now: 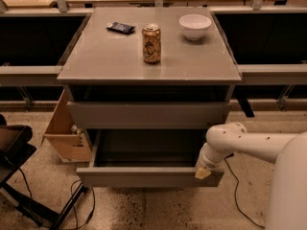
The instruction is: Open middle drawer
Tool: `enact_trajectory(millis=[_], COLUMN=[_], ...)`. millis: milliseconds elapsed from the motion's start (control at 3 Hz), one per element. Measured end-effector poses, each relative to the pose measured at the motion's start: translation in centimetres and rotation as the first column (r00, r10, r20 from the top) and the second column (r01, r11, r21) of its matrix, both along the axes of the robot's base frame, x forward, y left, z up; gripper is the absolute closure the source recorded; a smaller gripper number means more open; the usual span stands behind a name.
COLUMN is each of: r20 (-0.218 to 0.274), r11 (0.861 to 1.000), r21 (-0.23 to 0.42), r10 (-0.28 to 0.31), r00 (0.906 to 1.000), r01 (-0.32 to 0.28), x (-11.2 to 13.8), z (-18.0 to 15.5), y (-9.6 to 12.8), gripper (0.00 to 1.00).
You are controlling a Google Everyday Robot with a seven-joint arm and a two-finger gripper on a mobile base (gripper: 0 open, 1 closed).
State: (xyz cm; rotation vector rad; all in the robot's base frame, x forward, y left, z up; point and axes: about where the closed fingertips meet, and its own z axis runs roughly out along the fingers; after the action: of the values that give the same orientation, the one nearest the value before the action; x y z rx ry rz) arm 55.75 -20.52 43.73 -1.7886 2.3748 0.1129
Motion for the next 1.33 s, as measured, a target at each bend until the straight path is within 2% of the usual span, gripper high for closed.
enact_trajectory(millis=[333, 667, 1333], r20=[-0.031, -0.031, -0.031], r11=[1.0, 1.0, 1.0], r21=[0.003, 0.003, 0.003], r10=[-0.019, -0.019, -0.019], r00=[0.9993, 0.9993, 0.9993], r01=[0.019, 0.019, 0.019], x=[-2.04, -2.04, -2.05], z=[-0.3, -0.2, -0.2], y=[-0.26, -0.24, -0.23], gripper=[1.0, 0.84, 0.38])
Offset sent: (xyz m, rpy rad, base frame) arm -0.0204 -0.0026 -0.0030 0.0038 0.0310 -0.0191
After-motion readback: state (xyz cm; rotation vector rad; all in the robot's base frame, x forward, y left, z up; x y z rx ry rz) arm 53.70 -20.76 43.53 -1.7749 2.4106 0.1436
